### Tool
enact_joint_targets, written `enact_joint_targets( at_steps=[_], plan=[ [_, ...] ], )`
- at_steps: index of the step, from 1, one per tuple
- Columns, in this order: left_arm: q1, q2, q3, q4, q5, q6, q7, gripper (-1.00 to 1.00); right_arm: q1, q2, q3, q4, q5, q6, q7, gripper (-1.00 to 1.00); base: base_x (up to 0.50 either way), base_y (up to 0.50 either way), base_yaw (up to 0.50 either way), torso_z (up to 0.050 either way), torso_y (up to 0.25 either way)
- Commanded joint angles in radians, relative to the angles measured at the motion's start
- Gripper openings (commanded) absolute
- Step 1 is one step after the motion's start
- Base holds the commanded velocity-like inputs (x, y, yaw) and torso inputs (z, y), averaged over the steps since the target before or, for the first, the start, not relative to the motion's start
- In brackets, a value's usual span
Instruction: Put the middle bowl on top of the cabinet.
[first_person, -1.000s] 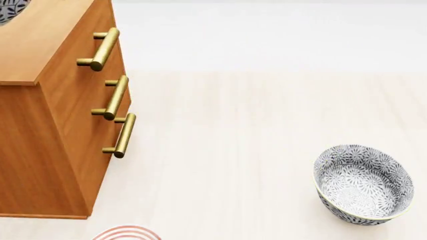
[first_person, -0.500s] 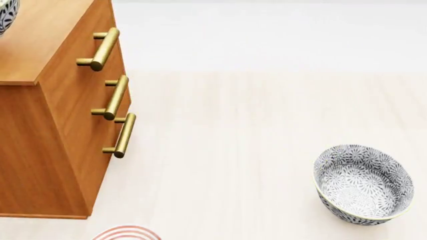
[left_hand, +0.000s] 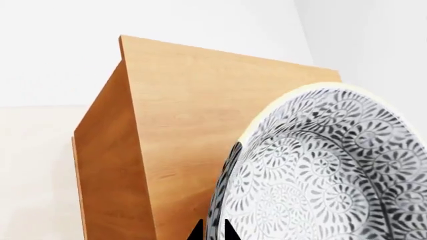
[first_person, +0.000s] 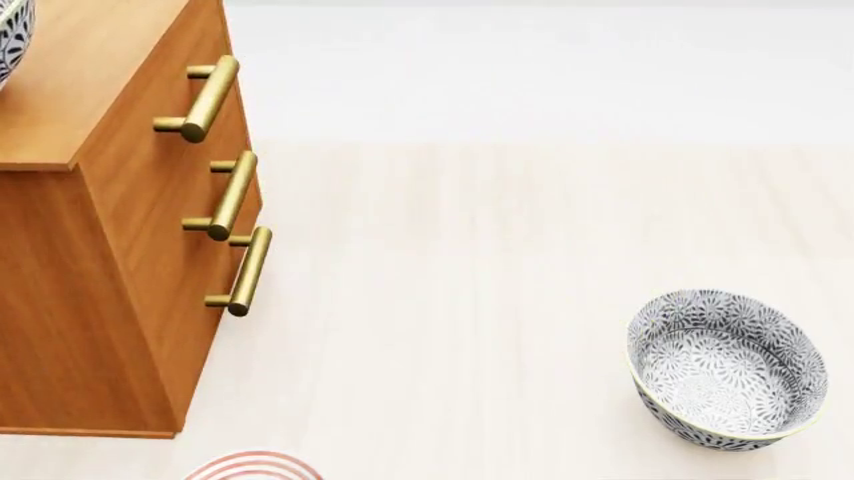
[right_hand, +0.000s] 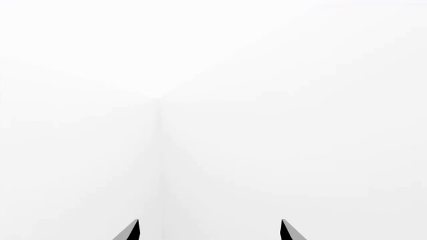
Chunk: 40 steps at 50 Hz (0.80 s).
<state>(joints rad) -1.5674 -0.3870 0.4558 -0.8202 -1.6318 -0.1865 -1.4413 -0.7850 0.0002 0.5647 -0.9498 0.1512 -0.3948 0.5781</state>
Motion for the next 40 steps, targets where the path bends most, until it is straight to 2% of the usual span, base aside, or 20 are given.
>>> enact_joint_targets(
  at_steps=[1,2,18,31,40],
  plan=[
    [0.026,-0.005,0.007,-0.014,-0.001,0.015,0.024,-1.0,0.0,0.0,0.004,0.006,0.004,-0.01,-0.002,1.0,0.0,0.0,0.0,0.0,0.0],
    [0.035,-0.006,0.007,-0.005,-0.001,0.017,0.026,1.0,0.0,0.0,0.004,0.006,0.004,-0.01,-0.001,1.0,0.0,0.0,0.0,0.0,0.0],
    [-0.042,-0.054,0.069,0.204,0.07,-0.033,-0.008,1.0,0.0,0.0,-0.001,0.011,0.0,-0.012,-0.006,1.0,0.0,0.0,0.0,0.0,0.0],
    [-0.085,-0.095,0.092,0.371,0.088,-0.084,-0.093,1.0,0.0,0.0,-0.001,0.018,0.001,-0.022,-0.006,1.0,0.0,0.0,0.0,0.0,0.0],
    [-0.106,-0.152,0.117,0.524,0.099,-0.155,-0.121,1.0,0.0,0.0,-0.012,0.013,-0.015,-0.018,0.0,1.0,0.0,0.0,0.0,0.0,0.0]
  ],
)
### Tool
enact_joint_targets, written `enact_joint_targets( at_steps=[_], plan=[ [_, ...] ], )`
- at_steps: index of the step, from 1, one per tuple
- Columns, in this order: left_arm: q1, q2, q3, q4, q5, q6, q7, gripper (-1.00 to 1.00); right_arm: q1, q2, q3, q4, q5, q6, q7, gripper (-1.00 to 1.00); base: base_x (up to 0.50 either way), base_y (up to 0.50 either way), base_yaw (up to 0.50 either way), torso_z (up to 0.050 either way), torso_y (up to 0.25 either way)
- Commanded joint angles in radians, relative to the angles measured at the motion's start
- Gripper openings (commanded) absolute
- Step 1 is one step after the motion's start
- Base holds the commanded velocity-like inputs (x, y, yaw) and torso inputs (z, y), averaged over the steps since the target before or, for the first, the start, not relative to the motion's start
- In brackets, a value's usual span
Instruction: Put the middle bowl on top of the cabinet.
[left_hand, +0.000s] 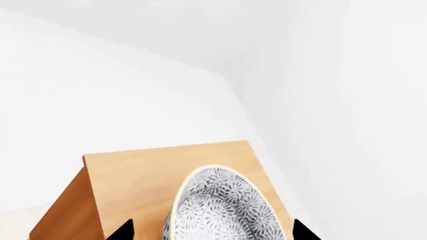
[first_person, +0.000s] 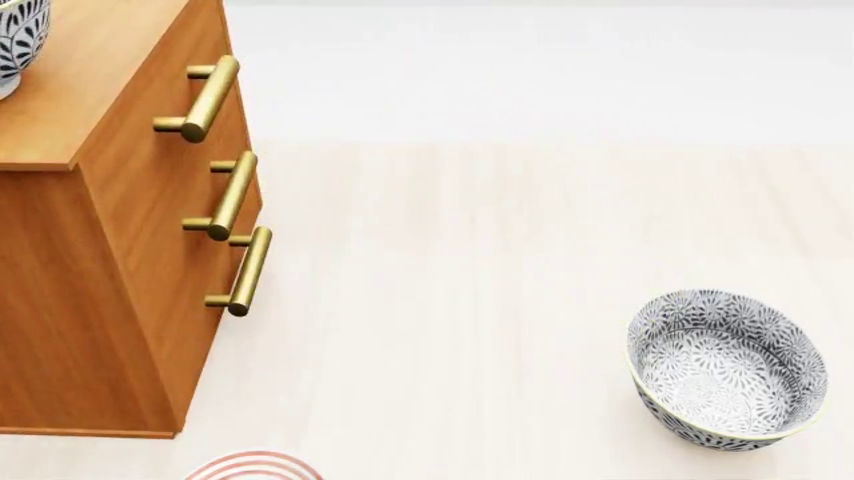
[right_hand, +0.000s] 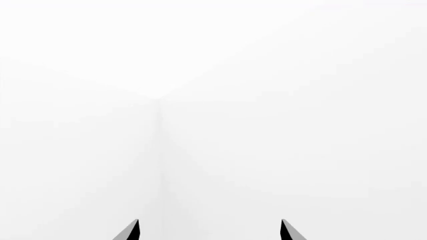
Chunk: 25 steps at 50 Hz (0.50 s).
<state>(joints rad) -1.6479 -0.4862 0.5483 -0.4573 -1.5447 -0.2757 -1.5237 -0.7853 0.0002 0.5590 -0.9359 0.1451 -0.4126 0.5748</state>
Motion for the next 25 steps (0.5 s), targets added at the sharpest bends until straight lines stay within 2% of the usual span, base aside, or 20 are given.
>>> enact_joint_targets(
  at_steps=[1,4,5,8,10,13,25],
  plan=[
    [-0.024,-0.062,0.023,0.197,0.01,-0.074,-0.045,1.0,0.0,0.0,-0.002,0.001,-0.005,-0.003,0.003,1.0,0.0,0.0,0.0,0.0,0.0],
    [-0.022,-0.063,-0.016,0.249,0.032,-0.115,-0.047,1.0,0.0,0.0,-0.002,0.003,-0.006,-0.005,0.003,1.0,0.0,0.0,0.0,0.0,0.0],
    [-0.014,-0.048,-0.06,0.259,0.054,-0.148,-0.047,1.0,0.0,0.0,-0.003,0.003,-0.007,-0.005,0.003,1.0,0.0,0.0,0.0,0.0,0.0],
    [0.038,0.037,-0.279,0.342,0.163,-0.336,-0.047,1.0,0.0,0.0,-0.005,0.004,-0.009,-0.006,0.002,1.0,0.0,0.0,0.0,0.0,0.0],
    [0.059,0.083,-0.384,0.408,0.216,-0.449,-0.047,1.0,0.0,0.0,-0.001,0.006,-0.005,-0.008,-0.001,1.0,0.0,0.0,0.0,0.0,0.0],
    [0.073,0.066,-0.372,0.502,0.187,-0.518,-0.035,1.0,0.0,0.0,0.005,0.011,0.0,-0.013,-0.004,1.0,0.0,0.0,0.0,0.0,0.0],
    [0.155,0.029,-0.366,0.703,0.183,-0.575,-0.003,1.0,0.0,0.0,0.012,0.015,0.005,-0.015,-0.018,1.0,0.0,0.0,0.0,0.0,0.0]
  ],
)
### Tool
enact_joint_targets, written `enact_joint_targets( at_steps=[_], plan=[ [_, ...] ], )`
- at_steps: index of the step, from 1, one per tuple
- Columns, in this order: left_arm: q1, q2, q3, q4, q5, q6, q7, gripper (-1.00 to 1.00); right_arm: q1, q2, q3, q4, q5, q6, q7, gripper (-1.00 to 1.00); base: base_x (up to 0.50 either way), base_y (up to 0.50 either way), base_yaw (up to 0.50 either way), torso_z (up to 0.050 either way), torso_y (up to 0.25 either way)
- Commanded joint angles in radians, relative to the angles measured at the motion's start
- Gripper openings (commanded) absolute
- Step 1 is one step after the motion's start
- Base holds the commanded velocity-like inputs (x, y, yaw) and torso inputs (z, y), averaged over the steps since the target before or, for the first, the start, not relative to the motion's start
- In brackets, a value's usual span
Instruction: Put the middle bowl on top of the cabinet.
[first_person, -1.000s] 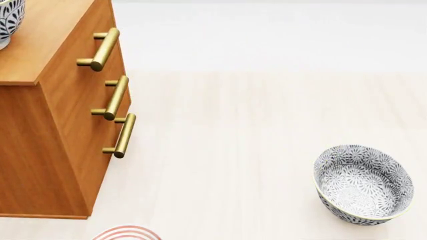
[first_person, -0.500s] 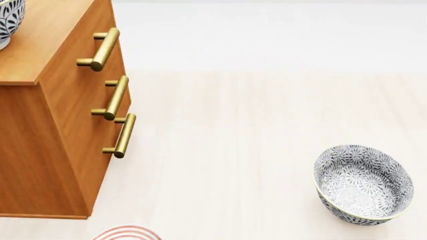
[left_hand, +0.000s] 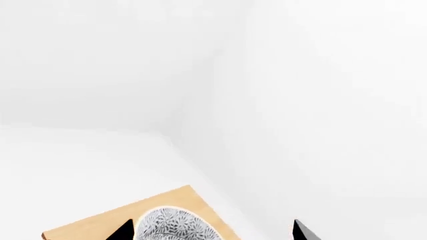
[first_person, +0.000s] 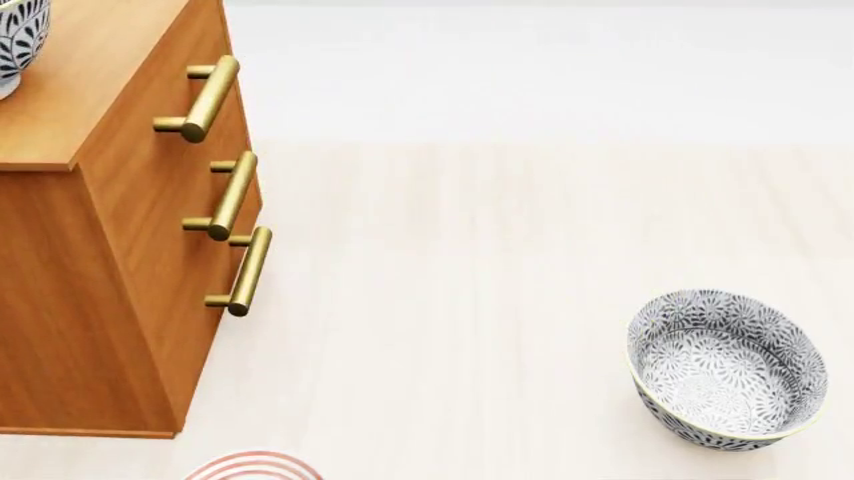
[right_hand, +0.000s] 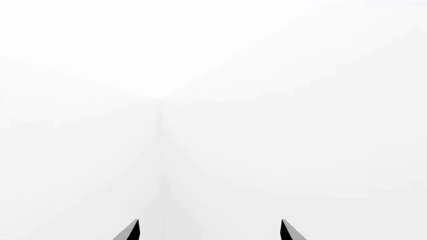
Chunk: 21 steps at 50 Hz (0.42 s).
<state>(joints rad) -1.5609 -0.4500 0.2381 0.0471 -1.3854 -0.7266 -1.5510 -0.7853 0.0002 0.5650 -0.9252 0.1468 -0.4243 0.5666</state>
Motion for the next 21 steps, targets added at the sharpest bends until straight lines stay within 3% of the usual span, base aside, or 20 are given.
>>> enact_joint_targets(
  at_steps=[1,9,21],
  plan=[
    [0.075,-0.011,-0.053,0.218,0.029,-0.123,0.031,1.0,0.0,0.0,0.007,0.005,0.004,-0.004,-0.011,1.0,0.0,0.0,0.0,0.0,0.0],
    [0.142,-0.042,-0.051,0.389,0.008,-0.141,0.031,1.0,0.0,0.0,0.02,0.011,0.018,-0.007,-0.019,1.0,0.0,0.0,0.0,0.0,0.0],
    [0.335,-0.05,-0.045,0.557,0.09,-0.063,0.132,1.0,0.0,0.0,0.007,0.009,0.002,-0.002,-0.016,1.0,0.0,0.0,0.0,0.0,0.0]
  ],
)
